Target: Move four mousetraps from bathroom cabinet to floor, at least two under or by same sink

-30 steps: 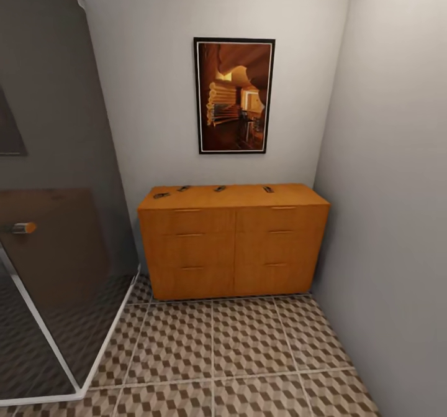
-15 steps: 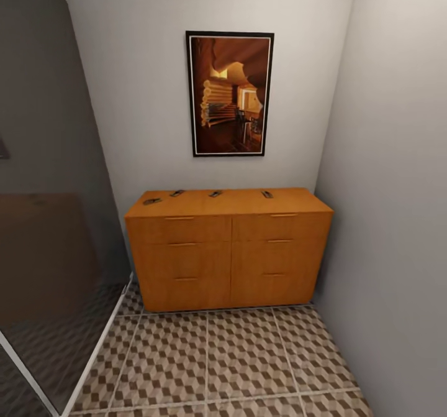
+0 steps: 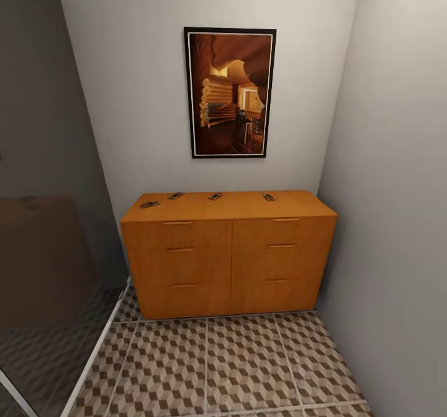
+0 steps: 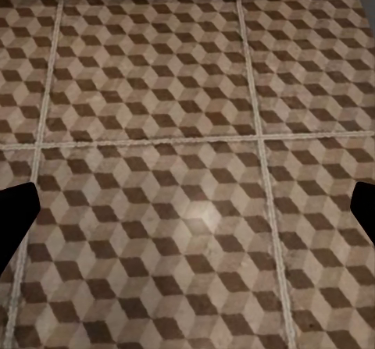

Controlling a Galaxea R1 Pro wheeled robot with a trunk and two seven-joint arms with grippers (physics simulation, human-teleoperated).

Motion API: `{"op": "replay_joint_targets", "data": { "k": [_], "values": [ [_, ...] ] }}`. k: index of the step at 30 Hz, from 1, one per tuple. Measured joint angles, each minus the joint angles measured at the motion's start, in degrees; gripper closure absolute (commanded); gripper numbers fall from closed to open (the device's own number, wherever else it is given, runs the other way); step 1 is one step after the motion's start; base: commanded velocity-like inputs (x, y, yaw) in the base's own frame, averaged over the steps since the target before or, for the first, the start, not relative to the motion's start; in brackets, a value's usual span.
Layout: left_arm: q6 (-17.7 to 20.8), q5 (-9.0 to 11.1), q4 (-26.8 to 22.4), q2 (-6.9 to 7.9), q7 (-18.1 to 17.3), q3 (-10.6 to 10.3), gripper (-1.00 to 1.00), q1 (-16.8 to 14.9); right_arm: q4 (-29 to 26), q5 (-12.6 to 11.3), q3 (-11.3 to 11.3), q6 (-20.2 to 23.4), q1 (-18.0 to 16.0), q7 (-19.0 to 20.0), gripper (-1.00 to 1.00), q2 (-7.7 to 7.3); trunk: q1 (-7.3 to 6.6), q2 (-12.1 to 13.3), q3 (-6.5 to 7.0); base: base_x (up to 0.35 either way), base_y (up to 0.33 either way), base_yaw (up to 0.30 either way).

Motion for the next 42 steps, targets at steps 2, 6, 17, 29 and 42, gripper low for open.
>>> {"op": "replay_joint_targets", "data": {
  "k": [2, 6, 17, 29, 42],
  "values": [
    [0.0, 0.0, 0.0, 0.00, 0.0, 0.0, -1.00, 0.0, 0.0, 0.0, 0.0, 0.0, 0.0, 0.0, -1.00, 0.00, 0.00, 0.0, 0.00, 0.003, 0.000, 0.000],
    [0.0, 0.0, -0.1, 0.00, 0.0, 0.0, -1.00, 0.0, 0.0, 0.0, 0.0, 0.0, 0.0, 0.0, -1.00, 0.00, 0.00, 0.0, 0.00, 0.001, 0.000, 0.000],
    [0.0, 0.0, -0.1, 0.00, 0.0, 0.0, -1.00, 0.0, 0.0, 0.0, 0.0, 0.0, 0.0, 0.0, -1.00, 0.00, 0.00, 0.0, 0.00, 0.000, 0.000, 0.000],
    [0.0, 0.0, 0.0, -0.06, 0.0, -0.1, -1.00, 0.0, 0.0, 0.0, 0.0, 0.0, 0.0, 0.0, -1.00, 0.00, 0.00, 0.0, 0.00, 0.000, 0.000, 0.000],
    [0.0, 0.0, 0.0, -0.05, 0.0, -0.1, -1.00, 0.0, 0.0, 0.0, 0.0, 0.0, 0.0, 0.0, -1.00, 0.00, 0.00, 0.0, 0.00, 0.000, 0.000, 0.000]
  ]
}}
